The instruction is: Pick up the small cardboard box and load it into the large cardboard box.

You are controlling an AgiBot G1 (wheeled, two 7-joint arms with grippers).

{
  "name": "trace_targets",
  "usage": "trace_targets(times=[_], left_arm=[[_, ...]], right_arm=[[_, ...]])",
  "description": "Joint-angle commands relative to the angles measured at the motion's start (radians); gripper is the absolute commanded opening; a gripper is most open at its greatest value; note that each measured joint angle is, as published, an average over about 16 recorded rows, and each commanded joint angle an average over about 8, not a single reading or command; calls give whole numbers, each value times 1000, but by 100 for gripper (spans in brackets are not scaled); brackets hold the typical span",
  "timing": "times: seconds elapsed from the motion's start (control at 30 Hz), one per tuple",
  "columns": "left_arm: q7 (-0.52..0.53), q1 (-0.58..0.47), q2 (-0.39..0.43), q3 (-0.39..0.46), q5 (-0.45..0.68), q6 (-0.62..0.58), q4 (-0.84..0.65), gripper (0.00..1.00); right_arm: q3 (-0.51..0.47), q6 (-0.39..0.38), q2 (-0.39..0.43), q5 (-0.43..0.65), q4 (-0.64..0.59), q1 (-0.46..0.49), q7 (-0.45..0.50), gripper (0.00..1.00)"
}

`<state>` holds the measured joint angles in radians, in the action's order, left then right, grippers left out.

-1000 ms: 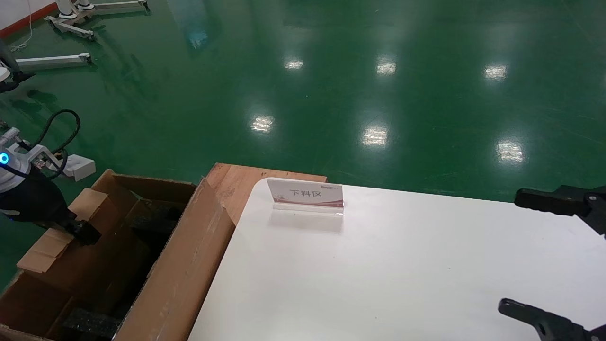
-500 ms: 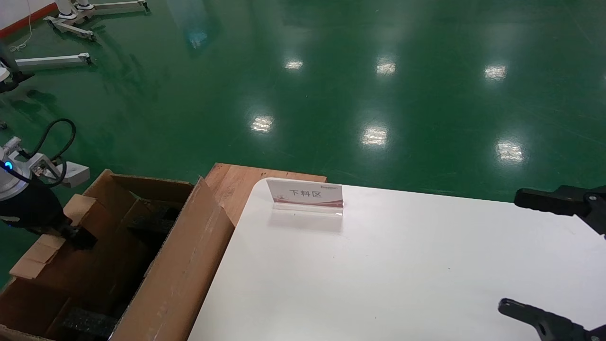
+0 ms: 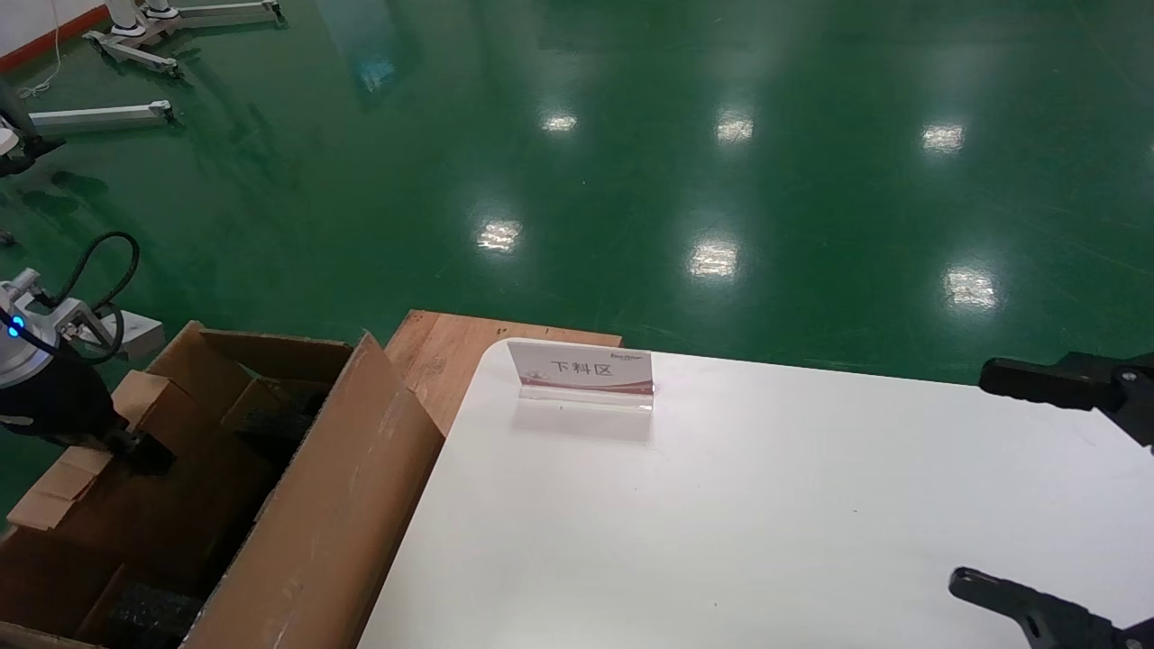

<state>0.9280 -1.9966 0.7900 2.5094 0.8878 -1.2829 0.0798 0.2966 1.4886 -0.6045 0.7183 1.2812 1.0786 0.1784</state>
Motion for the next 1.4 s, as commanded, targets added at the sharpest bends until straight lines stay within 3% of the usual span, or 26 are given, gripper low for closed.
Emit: trace_targets(times=[0.03, 1.07, 1.4], left_arm=[[-2, 3, 1, 0, 0, 0, -3, 100], [0, -12, 2, 1, 6, 4, 11, 100], [-177, -163, 17, -44, -40, 19, 99, 100]], right_arm=[[0, 0, 0, 0, 0, 0, 0, 100], [0, 0, 0, 0, 0, 0, 0, 100], [0, 0, 0, 0, -1, 0, 0, 100]])
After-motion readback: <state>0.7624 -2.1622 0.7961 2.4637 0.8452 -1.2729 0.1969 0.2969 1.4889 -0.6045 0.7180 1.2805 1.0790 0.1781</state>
